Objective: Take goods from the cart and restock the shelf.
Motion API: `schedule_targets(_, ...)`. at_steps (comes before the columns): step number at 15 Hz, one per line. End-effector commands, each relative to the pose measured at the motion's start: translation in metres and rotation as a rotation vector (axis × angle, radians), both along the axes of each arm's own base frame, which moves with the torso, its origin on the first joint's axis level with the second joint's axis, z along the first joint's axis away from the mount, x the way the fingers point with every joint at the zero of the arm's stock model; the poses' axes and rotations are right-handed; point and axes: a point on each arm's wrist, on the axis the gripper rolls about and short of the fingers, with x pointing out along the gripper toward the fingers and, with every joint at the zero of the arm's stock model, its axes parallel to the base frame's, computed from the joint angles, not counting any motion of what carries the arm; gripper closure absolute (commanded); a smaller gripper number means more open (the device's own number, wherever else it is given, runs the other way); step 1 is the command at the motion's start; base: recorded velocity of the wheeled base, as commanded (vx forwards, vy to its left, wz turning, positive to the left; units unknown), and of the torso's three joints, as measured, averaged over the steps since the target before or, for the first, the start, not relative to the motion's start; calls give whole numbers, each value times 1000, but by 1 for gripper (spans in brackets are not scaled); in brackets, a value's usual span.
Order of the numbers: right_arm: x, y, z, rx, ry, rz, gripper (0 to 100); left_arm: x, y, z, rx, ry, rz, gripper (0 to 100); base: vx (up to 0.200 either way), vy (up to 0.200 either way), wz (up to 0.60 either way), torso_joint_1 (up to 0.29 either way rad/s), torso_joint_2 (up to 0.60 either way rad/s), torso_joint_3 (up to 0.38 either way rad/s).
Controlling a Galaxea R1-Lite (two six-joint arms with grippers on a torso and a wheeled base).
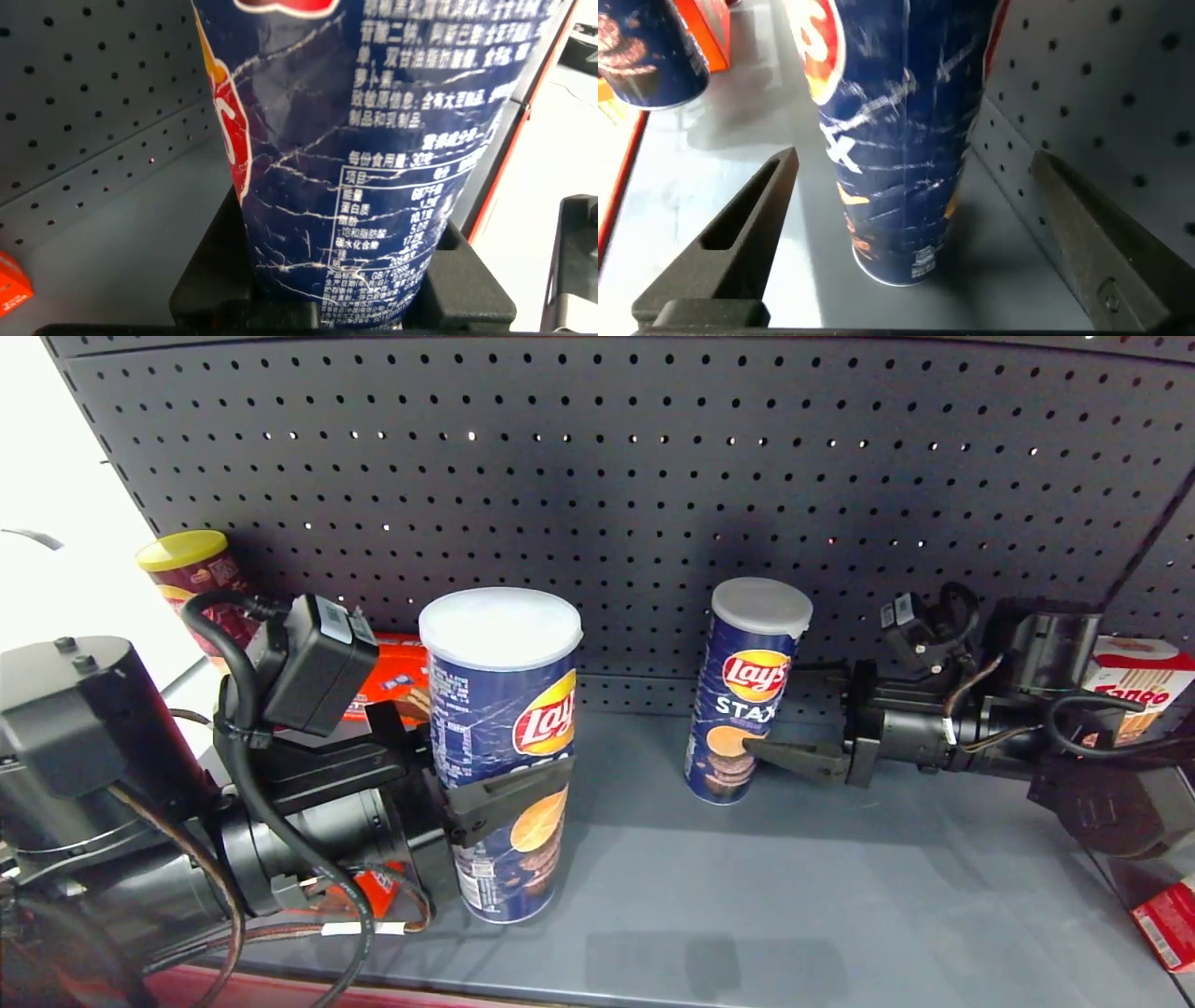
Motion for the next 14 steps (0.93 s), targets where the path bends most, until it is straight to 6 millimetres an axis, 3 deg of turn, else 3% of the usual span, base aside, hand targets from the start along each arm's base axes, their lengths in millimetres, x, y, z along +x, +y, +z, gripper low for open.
schedule_targets(1,6,3,-8,-6,19,11,0,2,-1,-2,4,6,1,100,0,0,0,0,0,0)
schedule_targets(14,33,25,-31,-7,41,85,0,4,3,-3,6,10,19,100,0,0,0,0,0,0)
